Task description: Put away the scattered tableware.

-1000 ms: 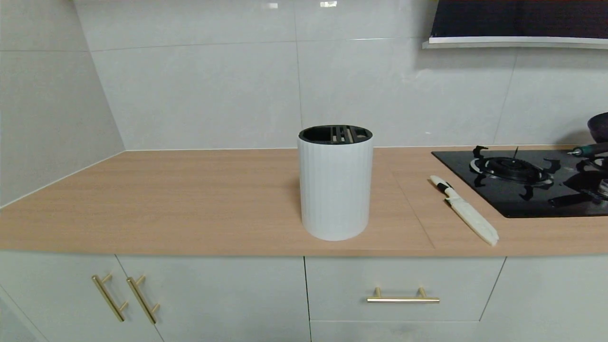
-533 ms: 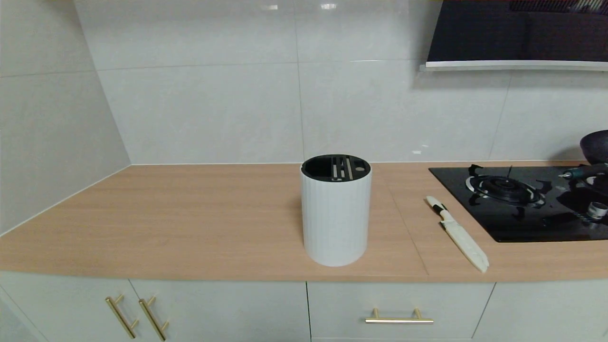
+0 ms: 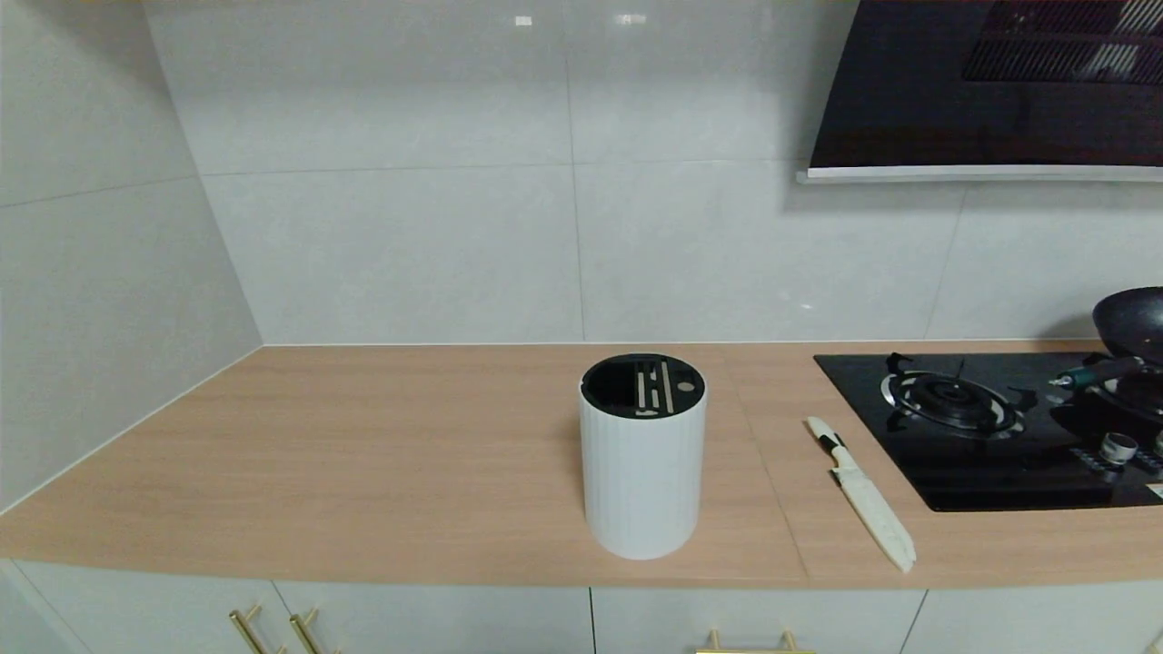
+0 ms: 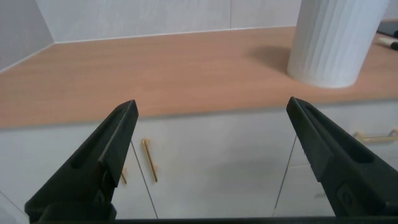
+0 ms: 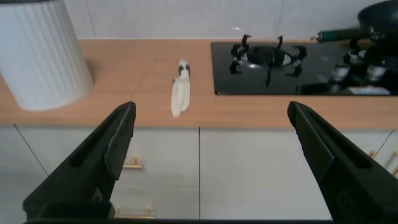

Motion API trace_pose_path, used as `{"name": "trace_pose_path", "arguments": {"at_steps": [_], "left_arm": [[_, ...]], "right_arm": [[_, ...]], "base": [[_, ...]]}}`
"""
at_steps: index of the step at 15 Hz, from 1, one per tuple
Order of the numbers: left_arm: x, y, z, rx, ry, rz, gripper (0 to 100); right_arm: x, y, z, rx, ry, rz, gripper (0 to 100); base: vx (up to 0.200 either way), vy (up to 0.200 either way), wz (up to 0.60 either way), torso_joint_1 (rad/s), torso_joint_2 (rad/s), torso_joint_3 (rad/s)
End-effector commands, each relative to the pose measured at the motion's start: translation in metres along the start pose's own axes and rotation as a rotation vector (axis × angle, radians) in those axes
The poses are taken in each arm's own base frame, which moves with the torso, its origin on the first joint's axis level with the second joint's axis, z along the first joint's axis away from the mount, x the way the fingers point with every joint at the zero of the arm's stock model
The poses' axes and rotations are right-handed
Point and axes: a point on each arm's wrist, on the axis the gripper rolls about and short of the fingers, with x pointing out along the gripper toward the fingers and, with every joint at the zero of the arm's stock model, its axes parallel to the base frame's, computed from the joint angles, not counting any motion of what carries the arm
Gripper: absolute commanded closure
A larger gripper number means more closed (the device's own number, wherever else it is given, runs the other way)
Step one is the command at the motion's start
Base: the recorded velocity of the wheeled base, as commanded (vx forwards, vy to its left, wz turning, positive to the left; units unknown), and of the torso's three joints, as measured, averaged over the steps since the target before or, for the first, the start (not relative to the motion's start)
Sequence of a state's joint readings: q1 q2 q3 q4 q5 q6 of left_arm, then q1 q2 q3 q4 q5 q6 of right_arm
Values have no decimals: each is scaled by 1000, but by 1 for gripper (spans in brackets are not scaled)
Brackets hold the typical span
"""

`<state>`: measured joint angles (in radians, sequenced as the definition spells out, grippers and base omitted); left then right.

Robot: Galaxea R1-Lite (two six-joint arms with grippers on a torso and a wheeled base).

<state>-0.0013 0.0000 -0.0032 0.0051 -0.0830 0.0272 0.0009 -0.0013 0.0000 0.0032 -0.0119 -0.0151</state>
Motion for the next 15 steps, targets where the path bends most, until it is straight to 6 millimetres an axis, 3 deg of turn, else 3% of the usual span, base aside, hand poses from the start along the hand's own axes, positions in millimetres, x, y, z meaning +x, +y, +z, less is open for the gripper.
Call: {"name": "trace_pose_path", "arguments": {"at_steps": [1,9,15], "left_arm": [[0,0,0,0,1,0,0],[0,0,0,0,1,0,0],[0,0,-1,0,3,0,0]], "right_arm": [[0,0,0,0,1,0,0],[0,0,0,1,1,0,0],[0,0,0,-2,1,0,0]], "base": [[0,0,0,271,-579,-315],[0,0,0,228,-469,-254],[0,0,0,16,-29,-15]]}}
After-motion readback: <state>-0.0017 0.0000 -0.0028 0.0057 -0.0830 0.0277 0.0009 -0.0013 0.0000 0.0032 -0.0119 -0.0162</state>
